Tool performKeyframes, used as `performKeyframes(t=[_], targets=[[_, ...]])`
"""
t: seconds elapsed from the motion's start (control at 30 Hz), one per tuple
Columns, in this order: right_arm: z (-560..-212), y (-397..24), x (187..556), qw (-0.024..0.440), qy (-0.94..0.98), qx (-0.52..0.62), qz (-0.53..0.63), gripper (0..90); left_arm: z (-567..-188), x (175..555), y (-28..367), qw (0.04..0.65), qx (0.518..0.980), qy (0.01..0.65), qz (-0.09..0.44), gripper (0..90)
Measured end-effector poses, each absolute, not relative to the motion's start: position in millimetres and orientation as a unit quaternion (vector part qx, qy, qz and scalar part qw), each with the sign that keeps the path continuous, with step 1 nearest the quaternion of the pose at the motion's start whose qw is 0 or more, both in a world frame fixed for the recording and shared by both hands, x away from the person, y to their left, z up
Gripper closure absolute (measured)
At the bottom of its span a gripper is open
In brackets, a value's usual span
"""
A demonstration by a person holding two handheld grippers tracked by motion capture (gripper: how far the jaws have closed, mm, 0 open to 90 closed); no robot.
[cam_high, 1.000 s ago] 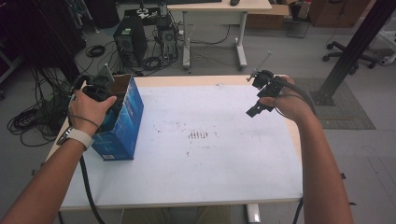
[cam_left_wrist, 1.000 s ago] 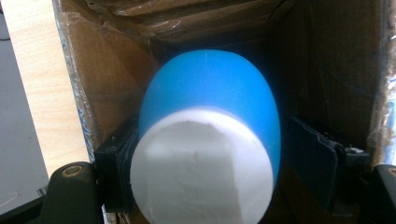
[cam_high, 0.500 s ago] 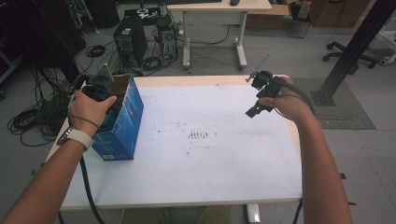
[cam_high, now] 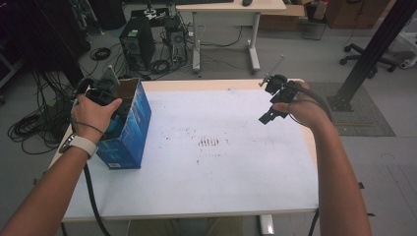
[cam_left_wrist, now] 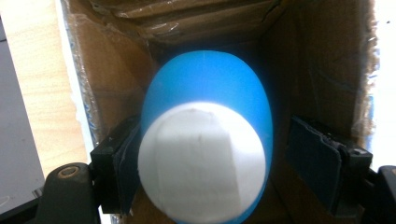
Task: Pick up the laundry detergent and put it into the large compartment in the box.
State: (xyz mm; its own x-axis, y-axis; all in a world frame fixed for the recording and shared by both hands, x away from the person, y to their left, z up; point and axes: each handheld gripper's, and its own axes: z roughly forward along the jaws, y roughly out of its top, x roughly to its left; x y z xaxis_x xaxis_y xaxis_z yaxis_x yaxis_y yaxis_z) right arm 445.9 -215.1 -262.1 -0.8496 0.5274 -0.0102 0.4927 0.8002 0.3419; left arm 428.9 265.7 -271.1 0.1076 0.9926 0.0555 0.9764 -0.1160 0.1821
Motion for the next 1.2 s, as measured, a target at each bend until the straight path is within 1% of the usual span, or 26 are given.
performKeyframes(t=[0.03,0.17,0.27,0.83,0.93,1.2], targets=[[-262.0,-215.0,445.9,0.052,0.947,0.270,0.165,8.7,-268.9,428.8,266.3,0.052,0.741,0.664,0.085,19.6],[-262.0,-214.8,445.8,0.053,0.947,0.269,0.166,8.7,-264.0,428.4,267.9,0.059,0.740,0.665,0.081,19.1],[-261.9,-214.8,445.7,0.053,0.947,0.269,0.167,8.7,-260.7,427.8,266.8,0.060,0.741,0.663,0.083,14.7],[-259.4,-216.4,443.4,0.054,0.946,0.270,0.169,8.7,-242.8,423.2,269.8,0.076,0.742,0.661,0.088,12.6],[-259.0,-216.5,442.8,0.054,0.946,0.270,0.170,8.7,-239.0,422.8,269.6,0.081,0.745,0.658,0.077,11.5],[-258.2,-216.4,441.4,0.054,0.946,0.269,0.171,8.7,-226.5,419.9,266.8,0.079,0.752,0.648,0.092,11.1]])
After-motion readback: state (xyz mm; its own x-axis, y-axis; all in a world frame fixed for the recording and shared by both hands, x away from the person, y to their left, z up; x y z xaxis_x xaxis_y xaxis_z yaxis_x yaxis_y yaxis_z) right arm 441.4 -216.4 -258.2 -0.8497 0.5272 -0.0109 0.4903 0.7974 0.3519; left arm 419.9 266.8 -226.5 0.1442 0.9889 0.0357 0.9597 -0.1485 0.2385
